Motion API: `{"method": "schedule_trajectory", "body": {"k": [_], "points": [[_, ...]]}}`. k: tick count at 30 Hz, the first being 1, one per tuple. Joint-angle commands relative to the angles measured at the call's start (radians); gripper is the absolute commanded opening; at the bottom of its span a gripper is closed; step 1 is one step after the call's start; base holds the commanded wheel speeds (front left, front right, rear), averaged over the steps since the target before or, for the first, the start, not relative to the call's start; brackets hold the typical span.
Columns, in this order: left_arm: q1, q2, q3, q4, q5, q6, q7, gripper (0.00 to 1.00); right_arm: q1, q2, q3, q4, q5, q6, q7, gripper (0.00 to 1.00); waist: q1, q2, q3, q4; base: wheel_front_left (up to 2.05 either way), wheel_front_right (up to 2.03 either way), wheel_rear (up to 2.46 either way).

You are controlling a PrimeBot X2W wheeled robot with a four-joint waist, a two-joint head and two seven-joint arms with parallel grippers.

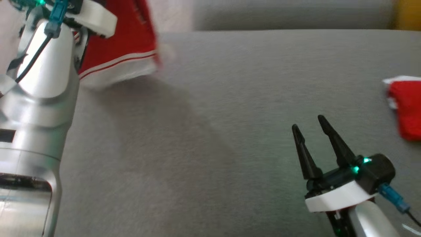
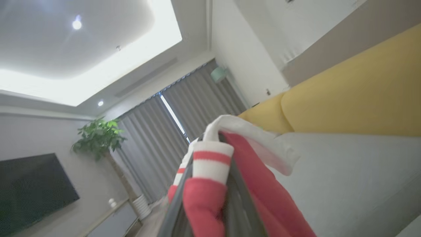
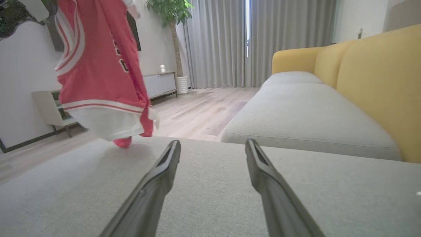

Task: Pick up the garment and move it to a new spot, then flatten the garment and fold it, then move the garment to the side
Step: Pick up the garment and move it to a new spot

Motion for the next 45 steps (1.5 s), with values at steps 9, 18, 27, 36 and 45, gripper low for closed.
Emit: {"method": "schedule_trajectory", "body": {"k": [9, 18, 27, 36, 45], "points": [[0.041, 0.023, -0.026, -0.301, -0.023, -0.047, 0.081, 0.0, -0.01, 0.038, 0.032, -0.027, 0.009, -0.001, -0.002, 1.0, 0.0003, 0.0, -0.121, -0.259, 0.0, 0.0, 0.0], [0.279, -0.042, -0.127, -0.409, -0.079, -0.077, 0.168, 0.0, -0.02, 0.046, 0.037, -0.037, 0.02, -0.001, -0.002, 1.0, 0.0003, 0.0, -0.062, -0.384, 0.0, 0.0, 0.0], [0.493, -0.127, -0.228, -0.207, -0.161, -0.09, 0.086, 0.0, -0.055, 0.059, 0.053, -0.036, 0.033, -0.001, -0.002, 1.0, 0.0003, 0.0, 0.029, -0.435, 0.0, 0.0, 0.0], [0.557, -0.166, -0.247, -0.15, -0.205, 0.009, -0.001, 1.0, -0.038, 0.062, 0.029, -0.014, 0.03, -0.001, -0.002, 1.0, 0.0003, 0.0, -0.014, -0.366, 0.0, 0.0, 0.0], [0.811, -0.161, -0.154, -0.456, -0.253, 0.139, -0.005, 1.0, 0.038, 0.058, -0.039, -0.009, 0.021, -0.001, -0.002, 1.0, 0.0003, 0.0, -0.127, -0.212, 0.0, 0.0, 0.0]]}}
